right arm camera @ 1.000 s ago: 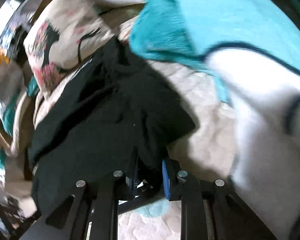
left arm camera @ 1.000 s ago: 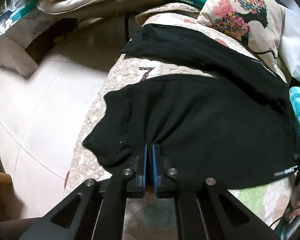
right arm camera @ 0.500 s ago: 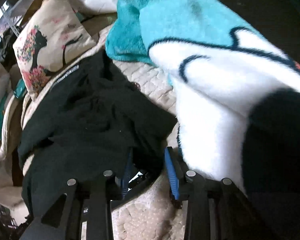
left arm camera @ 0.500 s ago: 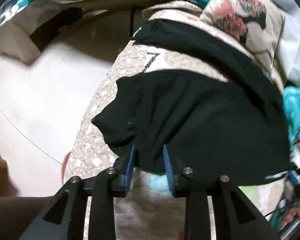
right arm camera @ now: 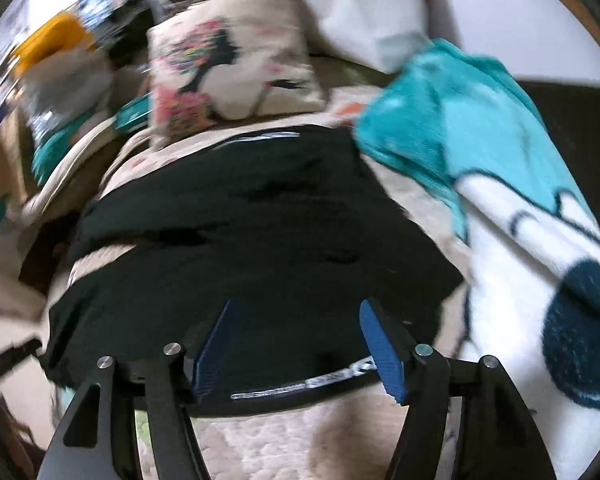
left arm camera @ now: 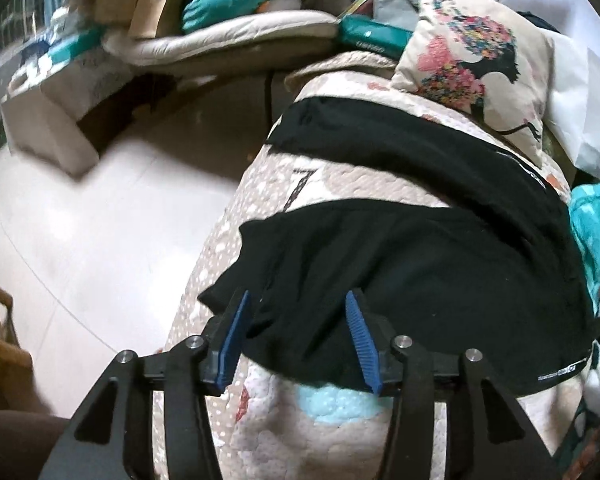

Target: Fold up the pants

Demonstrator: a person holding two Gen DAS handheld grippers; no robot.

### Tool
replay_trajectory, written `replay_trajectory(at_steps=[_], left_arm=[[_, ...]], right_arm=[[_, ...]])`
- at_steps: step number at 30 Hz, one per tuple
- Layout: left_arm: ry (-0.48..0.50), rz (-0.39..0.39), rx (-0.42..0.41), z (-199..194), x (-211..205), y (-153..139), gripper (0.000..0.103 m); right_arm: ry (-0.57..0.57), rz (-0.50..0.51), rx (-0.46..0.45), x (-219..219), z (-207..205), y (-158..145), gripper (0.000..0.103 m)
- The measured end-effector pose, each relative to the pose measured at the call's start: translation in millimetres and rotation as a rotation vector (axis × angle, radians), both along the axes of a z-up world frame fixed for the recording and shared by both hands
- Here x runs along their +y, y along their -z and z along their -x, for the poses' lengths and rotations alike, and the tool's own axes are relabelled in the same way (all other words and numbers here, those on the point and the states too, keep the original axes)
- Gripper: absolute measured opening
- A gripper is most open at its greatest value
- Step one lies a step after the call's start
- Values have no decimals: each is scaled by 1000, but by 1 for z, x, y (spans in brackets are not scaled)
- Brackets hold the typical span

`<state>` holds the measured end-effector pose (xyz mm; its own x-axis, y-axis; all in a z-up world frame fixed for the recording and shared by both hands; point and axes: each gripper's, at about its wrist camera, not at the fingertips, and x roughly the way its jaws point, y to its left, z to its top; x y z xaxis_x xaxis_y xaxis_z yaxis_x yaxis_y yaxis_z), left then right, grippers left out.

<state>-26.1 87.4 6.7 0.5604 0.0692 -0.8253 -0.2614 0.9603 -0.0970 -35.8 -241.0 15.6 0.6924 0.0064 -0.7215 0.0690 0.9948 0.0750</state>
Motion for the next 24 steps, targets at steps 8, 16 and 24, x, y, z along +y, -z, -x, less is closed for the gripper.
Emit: replay_trajectory(at_steps=[8, 16, 24], left_arm=[[66, -62, -33, -3, -22, -9, 49], [91, -51, -17, -7, -31, -5, 49], [105, 33, 46, -14, -23, -8, 49]], right_arm=[[-114, 72, -18, 31, 3, 6, 78], [-124, 38, 32, 33, -4, 19, 78], [-140, -4, 85, 34, -12, 14, 78]])
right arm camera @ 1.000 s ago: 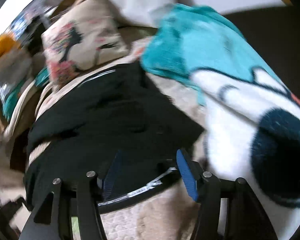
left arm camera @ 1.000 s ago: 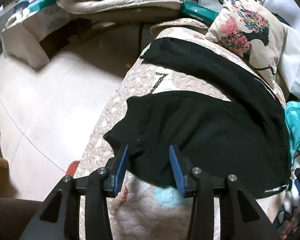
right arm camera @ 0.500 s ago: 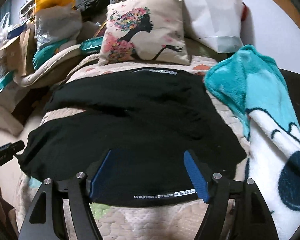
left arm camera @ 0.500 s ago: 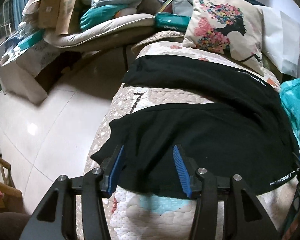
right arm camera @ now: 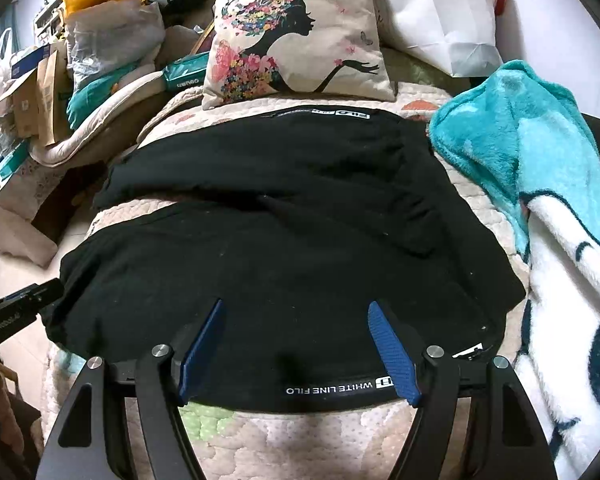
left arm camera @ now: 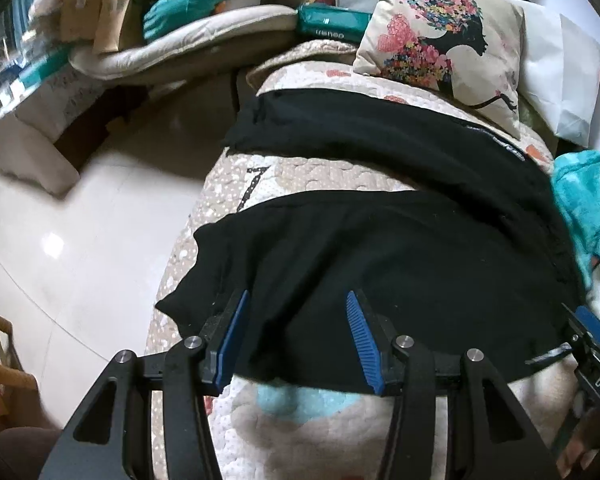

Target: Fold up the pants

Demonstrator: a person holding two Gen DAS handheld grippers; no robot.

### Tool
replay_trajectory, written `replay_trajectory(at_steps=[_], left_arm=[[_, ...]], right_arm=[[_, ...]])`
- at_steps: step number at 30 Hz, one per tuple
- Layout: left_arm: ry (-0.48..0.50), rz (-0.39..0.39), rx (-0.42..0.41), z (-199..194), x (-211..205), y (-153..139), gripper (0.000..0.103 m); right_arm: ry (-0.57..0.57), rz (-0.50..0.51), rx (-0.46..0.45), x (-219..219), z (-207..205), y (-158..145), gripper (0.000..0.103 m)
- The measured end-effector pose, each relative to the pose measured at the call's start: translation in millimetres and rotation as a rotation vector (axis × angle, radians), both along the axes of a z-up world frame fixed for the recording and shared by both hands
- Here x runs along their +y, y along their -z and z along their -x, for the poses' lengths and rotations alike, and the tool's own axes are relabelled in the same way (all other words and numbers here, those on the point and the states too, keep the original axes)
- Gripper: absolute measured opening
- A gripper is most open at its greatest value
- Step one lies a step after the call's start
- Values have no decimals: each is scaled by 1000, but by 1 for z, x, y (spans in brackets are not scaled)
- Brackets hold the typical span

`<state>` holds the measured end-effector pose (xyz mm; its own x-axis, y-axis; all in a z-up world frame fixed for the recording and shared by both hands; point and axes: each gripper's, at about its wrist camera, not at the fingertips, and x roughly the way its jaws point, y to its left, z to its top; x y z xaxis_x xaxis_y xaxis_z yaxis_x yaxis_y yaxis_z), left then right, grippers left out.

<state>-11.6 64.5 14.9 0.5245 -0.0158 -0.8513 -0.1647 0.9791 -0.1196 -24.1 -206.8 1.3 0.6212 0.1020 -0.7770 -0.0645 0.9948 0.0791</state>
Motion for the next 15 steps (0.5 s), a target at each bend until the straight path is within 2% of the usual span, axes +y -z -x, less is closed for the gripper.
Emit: replay_trajectory(at_steps=[2, 4, 6, 8, 11, 15], left_arm=[[9, 50, -4, -3, 12, -14, 49], [9, 51, -25, -10, 25, -32, 51], [11, 28, -41, -18, 33, -44, 61], [27, -1, -60, -32, 42, -55, 63], [51, -73, -47, -64, 51, -60, 63], [104, -96, -25, -107, 60, -51, 63]], right_arm=[[-23, -29, 7, -2, -3, -16, 78], [-58, -42, 4, -4, -10, -37, 79], [-89, -38, -3, -5, -19, -53, 81], [-131, -11, -12, -4, -35, -68, 83], [-172, 68, -48, -2, -64, -80, 85], [-244, 96, -56, 1, -107, -77, 86]])
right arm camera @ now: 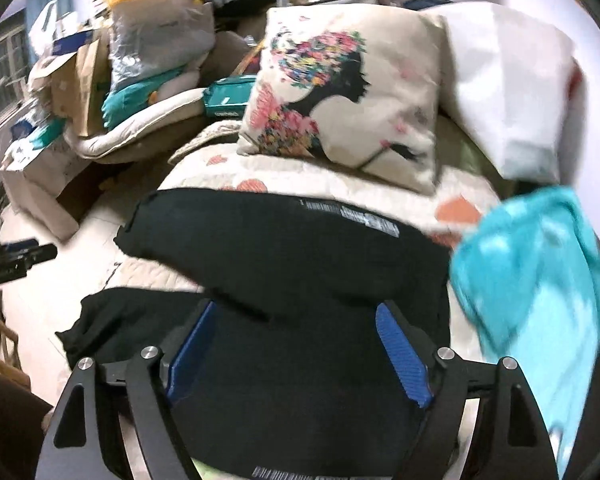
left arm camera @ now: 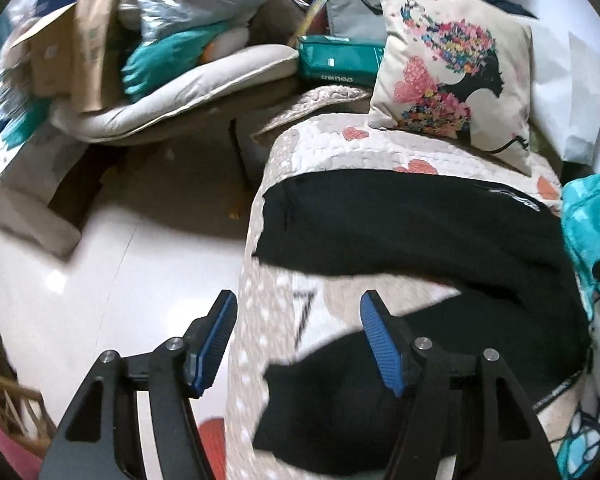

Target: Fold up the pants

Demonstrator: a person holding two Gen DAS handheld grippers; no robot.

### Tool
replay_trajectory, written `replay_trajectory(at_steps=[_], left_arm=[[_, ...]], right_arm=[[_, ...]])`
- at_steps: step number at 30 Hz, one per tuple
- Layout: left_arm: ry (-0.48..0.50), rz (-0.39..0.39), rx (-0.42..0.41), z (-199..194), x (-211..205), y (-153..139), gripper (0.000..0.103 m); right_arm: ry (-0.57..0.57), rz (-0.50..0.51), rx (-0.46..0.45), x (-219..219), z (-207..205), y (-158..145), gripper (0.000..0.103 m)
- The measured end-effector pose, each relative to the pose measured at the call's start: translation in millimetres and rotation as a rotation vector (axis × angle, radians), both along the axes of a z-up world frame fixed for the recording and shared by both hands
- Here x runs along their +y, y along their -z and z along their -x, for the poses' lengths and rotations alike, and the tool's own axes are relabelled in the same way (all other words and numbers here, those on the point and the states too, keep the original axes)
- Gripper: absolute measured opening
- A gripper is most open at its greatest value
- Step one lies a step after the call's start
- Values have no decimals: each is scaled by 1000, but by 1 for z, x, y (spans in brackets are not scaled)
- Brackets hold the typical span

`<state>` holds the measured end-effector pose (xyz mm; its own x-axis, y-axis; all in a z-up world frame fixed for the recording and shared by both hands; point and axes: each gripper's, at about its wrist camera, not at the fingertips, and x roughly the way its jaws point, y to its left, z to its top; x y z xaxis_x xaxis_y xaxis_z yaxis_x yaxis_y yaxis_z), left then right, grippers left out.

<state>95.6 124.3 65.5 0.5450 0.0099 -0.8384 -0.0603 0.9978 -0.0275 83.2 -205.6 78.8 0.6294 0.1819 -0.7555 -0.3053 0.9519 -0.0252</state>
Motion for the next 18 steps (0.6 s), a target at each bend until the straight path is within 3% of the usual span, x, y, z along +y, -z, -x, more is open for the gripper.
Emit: replay_trajectory(at_steps=[7, 13, 18], left_arm=[[5, 151, 51, -109, 36, 59, 63], [-44, 199, 60, -181, 48, 89, 63], [38, 202, 100, -215, 34, 105, 63]], right_arm=[[-49, 52, 128, 7, -114, 51, 86], [-12, 25, 147, 4, -187, 78, 86], [-25, -21, 203, 6, -222, 93, 86]])
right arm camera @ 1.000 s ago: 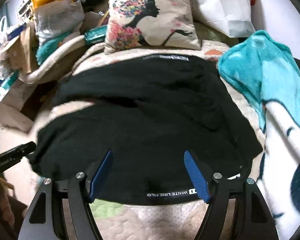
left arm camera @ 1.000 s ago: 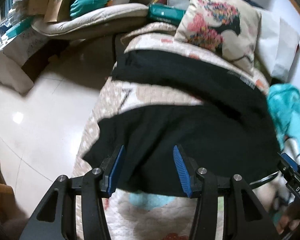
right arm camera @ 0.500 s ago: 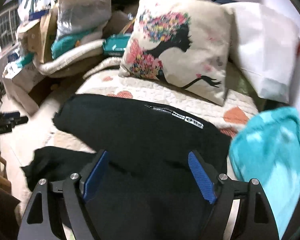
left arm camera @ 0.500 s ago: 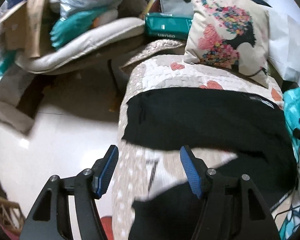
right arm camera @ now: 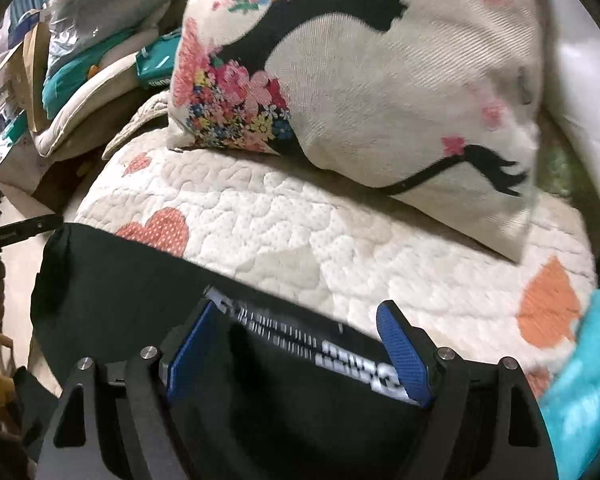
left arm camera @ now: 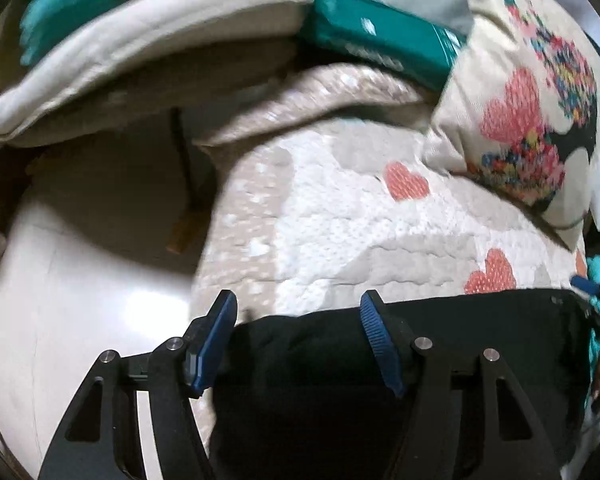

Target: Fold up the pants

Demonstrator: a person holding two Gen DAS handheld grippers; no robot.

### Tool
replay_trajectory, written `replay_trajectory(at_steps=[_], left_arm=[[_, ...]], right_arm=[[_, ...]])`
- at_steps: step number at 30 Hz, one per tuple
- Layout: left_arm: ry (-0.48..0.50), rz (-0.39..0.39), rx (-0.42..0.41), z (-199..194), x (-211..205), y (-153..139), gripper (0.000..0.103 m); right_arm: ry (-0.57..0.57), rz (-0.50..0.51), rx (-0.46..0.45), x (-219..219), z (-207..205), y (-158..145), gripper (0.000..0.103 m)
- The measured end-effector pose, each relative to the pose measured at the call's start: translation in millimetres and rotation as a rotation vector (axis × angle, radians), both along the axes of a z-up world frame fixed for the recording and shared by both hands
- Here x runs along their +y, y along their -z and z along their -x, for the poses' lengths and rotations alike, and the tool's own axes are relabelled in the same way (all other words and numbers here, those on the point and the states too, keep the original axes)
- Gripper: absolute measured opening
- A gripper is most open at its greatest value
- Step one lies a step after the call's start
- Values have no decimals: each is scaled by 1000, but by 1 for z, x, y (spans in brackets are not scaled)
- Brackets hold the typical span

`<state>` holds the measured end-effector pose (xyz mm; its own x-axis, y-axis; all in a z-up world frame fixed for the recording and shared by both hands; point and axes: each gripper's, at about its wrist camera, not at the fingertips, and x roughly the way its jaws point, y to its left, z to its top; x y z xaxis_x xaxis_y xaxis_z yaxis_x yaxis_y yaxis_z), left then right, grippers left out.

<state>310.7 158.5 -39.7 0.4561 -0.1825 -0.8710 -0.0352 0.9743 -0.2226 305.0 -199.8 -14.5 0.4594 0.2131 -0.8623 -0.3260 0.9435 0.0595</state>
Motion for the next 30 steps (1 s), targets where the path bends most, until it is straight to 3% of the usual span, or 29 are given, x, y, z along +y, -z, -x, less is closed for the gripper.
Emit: replay_trajectory(at_steps=[4, 8, 13, 15, 16, 17, 19, 22, 23, 30], left_arm=[[51, -19, -9, -3, -6, 10, 64], [103, 37, 2, -1, 1, 11, 63], [219, 17, 3, 12, -4, 7, 31], [241, -23, -1, 18, -9, 4, 10], [250, -20, 0, 19, -10, 2, 7], [256, -36, -9, 22, -15, -2, 7], [271, -67, -23, 28, -21, -7, 6], [260, -101, -50, 33, -27, -18, 6], [252, -106, -61, 34, -27, -22, 6], [204, -137, -141, 66, -33, -62, 6]], right_arm=[[4, -71, 68, -4, -18, 14, 86], [-35, -115, 117, -5, -23, 22, 86], [-132, -125, 162, 2, -14, 22, 84], [-156, -84, 157, 6, -9, 24, 77], [-160, -59, 150, 7, -7, 25, 66], [-162, -62, 150, 9, -6, 24, 52], [-176, -88, 151, 14, -1, 20, 34], [-186, -49, 114, 19, 9, 13, 25], [-190, -62, 117, 19, 12, 10, 13], [-173, -34, 50, 21, 48, -13, 10]])
